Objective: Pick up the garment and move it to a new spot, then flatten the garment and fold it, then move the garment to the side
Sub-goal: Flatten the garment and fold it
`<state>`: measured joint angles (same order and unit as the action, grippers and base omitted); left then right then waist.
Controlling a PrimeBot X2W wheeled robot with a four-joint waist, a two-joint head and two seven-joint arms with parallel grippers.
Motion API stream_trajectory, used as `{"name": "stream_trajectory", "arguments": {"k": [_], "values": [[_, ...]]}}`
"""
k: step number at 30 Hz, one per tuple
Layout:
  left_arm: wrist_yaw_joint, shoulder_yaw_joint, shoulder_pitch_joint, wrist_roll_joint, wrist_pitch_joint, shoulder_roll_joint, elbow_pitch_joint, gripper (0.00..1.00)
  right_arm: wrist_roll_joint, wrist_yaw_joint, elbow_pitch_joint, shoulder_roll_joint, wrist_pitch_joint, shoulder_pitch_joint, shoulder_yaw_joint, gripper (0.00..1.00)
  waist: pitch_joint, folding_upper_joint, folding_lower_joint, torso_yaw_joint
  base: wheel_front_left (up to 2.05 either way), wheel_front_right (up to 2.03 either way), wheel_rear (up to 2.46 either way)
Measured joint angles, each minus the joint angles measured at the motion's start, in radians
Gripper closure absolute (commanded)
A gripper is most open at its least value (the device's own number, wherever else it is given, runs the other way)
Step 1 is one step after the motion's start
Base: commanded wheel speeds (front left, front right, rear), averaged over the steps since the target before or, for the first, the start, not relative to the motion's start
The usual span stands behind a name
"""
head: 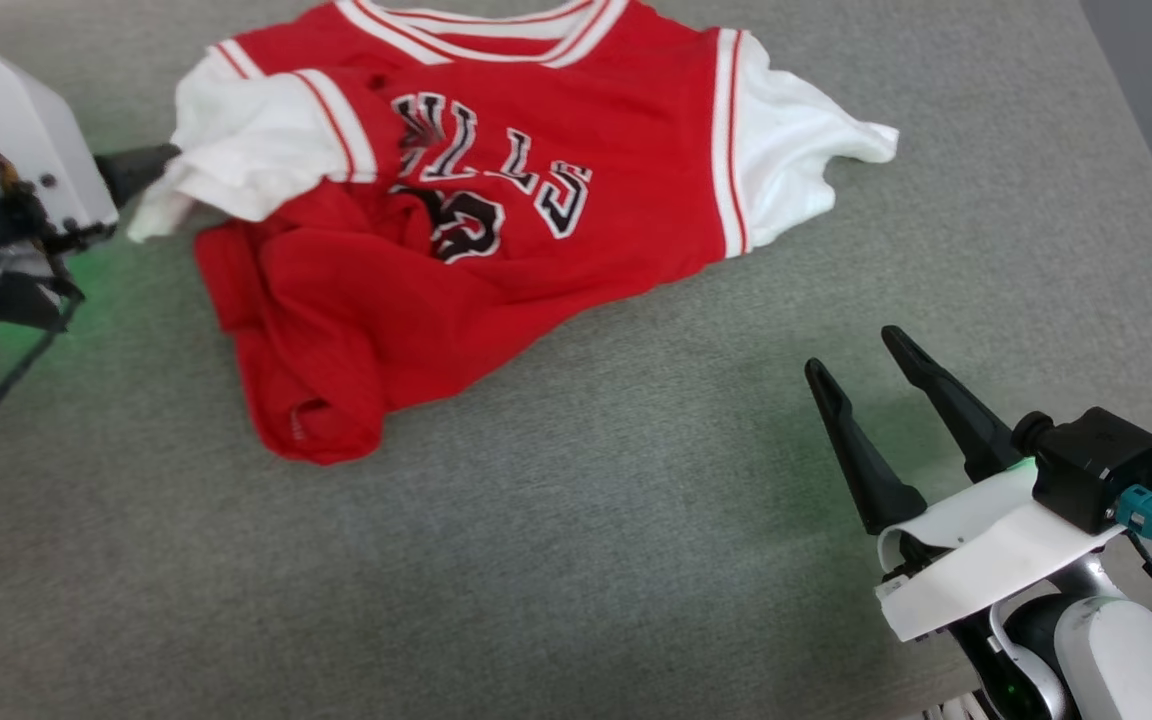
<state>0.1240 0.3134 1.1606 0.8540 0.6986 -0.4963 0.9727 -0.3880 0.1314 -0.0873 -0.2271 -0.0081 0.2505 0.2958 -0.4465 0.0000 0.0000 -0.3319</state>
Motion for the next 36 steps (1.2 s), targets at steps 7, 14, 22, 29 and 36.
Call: {"name": "stream_trajectory", "arguments": {"k": [7, 14, 22, 29, 36], "values": [[0.004, -0.002, 0.029, 0.050, 0.070, -0.003, 0.030, 0.00, 0.008, 0.000, -0.004, 0.008, 0.016, -0.004, -0.012, 0.00, -0.014, 0.0000, 0.0000, -0.022, 0.00, 0.00, 0.00], [0.004, 0.035, 0.027, 0.097, 0.113, 0.025, -0.032, 0.00, 0.011, 0.000, -0.015, 0.011, 0.031, -0.012, -0.013, 0.00, -0.001, 0.0000, 0.0000, -0.003, 0.00, 0.00, 0.00], [0.008, 0.148, 0.006, 0.067, 0.128, 0.000, -0.101, 0.52, 0.014, 0.000, -0.026, 0.016, 0.039, -0.013, -0.003, 0.00, -0.011, 0.0000, 0.0000, -0.001, 0.00, 0.00, 0.00], [0.008, 0.179, 0.002, 0.052, 0.046, -0.019, -0.090, 1.00, 0.013, 0.000, -0.026, 0.017, 0.040, -0.015, -0.015, 0.00, -0.007, 0.0000, 0.0000, 0.006, 0.00, 0.00, 0.00], [0.007, 0.224, 0.026, 0.017, -0.052, -0.081, -0.102, 1.00, 0.011, 0.000, -0.025, 0.023, 0.043, -0.023, -0.012, 0.00, 0.013, 0.0000, 0.0000, 0.041, 0.00, 0.00, 0.00]]}}
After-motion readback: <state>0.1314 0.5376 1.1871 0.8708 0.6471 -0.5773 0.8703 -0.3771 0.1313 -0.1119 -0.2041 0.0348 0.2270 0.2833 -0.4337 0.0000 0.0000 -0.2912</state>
